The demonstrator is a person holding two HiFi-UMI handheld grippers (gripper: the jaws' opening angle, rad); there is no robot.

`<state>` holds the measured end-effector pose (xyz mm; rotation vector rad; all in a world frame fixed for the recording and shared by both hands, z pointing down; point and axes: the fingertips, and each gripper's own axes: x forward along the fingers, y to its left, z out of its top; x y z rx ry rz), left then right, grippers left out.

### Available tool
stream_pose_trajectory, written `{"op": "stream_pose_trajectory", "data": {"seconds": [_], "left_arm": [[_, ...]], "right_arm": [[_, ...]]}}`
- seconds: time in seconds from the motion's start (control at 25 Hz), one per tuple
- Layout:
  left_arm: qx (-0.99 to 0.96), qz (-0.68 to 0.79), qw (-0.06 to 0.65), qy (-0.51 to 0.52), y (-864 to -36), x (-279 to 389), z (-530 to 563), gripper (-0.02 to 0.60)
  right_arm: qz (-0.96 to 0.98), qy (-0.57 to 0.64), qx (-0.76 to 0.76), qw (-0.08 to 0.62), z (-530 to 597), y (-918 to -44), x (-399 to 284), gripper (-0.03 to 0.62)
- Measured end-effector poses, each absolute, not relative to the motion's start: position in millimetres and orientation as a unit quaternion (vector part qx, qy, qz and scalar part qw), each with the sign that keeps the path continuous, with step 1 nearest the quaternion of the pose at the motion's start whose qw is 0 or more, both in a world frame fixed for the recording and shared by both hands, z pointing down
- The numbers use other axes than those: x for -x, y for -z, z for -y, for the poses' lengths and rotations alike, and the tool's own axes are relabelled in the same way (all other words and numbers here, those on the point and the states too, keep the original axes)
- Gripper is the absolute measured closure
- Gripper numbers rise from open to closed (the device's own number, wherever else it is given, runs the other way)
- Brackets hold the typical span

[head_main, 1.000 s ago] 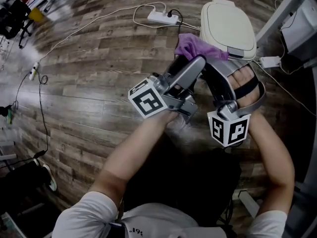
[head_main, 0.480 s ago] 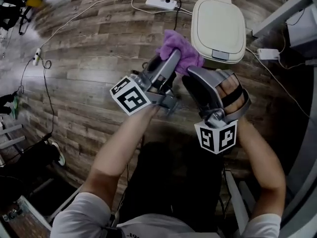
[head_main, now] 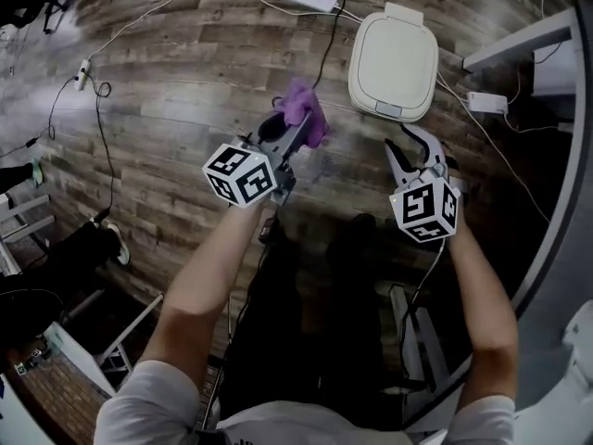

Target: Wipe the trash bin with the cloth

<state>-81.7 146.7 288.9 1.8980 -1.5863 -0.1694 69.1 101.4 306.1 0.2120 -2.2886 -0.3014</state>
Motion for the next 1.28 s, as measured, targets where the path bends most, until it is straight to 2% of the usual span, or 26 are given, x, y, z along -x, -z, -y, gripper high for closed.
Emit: {"op": "stream_pose_trajectory", "data": {"seconds": [0.2,0.4,0.68,0.92,1.28], "left_arm": [[-0.729,0.605,0.316,0.042,-278.5,90.0,-132.4,0.494],[-0.727,0.603,0.321,0.061,-305.6,120.9,-108.2,0.494],[-0.750,0.552,0.361,0.054,-358.2,154.2,-61.2,0.494],[-0.766,0.523,0.373,0.014,-389.3,173.2,-24.1,0.494],[-0.761,0.526,0.376,-0.051,-432.5,156.8,24.9,0.494]], "right_arm": [[0.892,0.082,-0.066,0.440,-69.5,-312.3,-58.5,0.447],[0.874,0.043,-0.062,0.480,-45.7,-333.6,-37.7,0.450],[0.830,-0.042,-0.101,0.547,18.9,-378.8,-5.4,0.528],[0.813,-0.041,-0.092,0.573,71.4,-411.1,36.5,0.559],[0.792,0.033,0.041,0.609,85.9,-448.7,34.5,0.563]]}}
